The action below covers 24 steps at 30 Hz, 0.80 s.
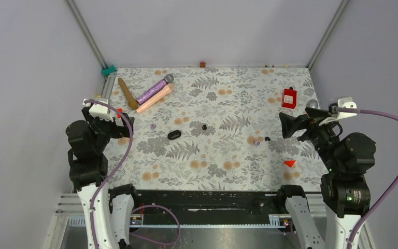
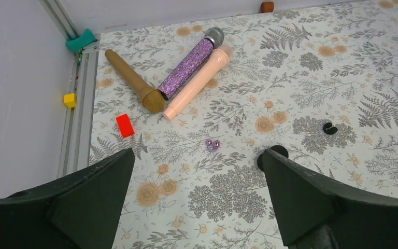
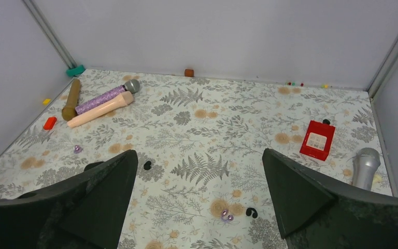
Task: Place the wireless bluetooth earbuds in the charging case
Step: Pick up the charging case at the center of the board.
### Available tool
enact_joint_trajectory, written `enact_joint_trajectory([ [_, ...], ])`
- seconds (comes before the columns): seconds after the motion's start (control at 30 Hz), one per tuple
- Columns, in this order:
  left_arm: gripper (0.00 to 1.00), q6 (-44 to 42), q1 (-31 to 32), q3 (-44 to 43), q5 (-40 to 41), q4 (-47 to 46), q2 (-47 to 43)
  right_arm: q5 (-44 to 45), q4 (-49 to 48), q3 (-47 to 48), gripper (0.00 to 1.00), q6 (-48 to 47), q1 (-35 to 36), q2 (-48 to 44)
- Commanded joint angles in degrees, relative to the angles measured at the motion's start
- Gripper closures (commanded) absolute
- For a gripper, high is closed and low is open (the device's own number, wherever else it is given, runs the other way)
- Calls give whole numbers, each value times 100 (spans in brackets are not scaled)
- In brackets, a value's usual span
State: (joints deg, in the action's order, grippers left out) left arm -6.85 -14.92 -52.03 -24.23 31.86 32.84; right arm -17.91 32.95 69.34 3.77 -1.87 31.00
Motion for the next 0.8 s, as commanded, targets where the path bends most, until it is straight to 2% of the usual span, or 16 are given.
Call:
enact_joint_trajectory([
  [0.0,1,101,-115,-185,105,-299,80,131,-288,52,1,123,122,76],
  [0.23,1,80,-276,-135,3,-317,100,-70,-602,-365,1,-296,350,174],
  [0.77,1,20,-605,-92,-523,-356,495,125,-792,-623,1,-234,468,47],
])
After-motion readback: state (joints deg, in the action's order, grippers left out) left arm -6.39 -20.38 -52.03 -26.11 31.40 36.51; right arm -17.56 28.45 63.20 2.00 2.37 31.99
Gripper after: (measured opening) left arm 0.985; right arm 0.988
